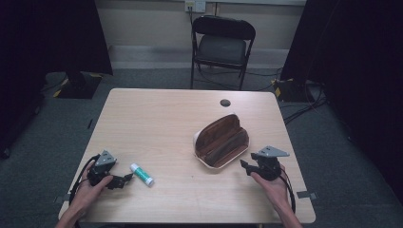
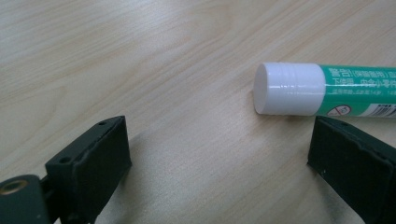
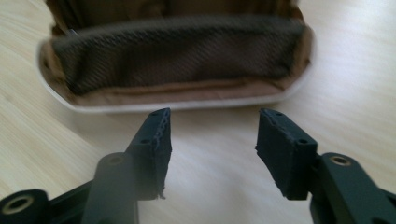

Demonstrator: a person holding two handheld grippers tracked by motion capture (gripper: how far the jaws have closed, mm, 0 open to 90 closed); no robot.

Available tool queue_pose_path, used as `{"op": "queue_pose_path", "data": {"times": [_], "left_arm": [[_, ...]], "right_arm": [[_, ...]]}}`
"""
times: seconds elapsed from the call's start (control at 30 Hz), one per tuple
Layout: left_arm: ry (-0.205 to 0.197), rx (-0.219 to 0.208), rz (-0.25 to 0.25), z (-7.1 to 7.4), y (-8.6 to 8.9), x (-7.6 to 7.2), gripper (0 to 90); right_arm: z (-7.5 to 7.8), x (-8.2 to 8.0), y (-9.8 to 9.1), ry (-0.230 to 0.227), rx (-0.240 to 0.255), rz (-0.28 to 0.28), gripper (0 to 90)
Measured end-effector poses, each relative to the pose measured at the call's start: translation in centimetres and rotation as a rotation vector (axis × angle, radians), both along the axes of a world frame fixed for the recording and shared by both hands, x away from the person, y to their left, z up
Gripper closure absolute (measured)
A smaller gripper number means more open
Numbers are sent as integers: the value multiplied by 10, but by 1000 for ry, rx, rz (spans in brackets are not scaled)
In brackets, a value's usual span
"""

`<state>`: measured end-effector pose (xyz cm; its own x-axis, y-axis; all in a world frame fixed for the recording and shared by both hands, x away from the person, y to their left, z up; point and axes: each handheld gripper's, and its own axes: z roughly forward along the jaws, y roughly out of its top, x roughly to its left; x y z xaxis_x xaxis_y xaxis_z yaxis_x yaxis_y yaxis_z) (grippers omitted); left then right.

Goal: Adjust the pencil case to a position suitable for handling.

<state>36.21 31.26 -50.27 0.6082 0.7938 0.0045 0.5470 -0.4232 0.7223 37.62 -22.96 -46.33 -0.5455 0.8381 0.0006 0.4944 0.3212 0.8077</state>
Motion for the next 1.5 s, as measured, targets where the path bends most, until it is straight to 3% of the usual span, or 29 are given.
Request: {"op": "queue_pose_path", "data": {"times": [0.17,0.4,0.67,0.93,1.5], "left_arm": [[4,0,-2,0,0,0,48],[4,1,-4,0,0,0,47],[6,-3,-4,0,-1,0,38],[6,-2,-5,0,-1,0,37],[6,-2,-5,0,-1,0,37]], "right_arm": [[4,14,27,7,-3,98,541],[-3,34,45,26,-10,134,530],[-17,37,54,56,-44,148,478],[-29,38,58,54,-65,153,399],[-28,31,62,57,-55,144,419]]}}
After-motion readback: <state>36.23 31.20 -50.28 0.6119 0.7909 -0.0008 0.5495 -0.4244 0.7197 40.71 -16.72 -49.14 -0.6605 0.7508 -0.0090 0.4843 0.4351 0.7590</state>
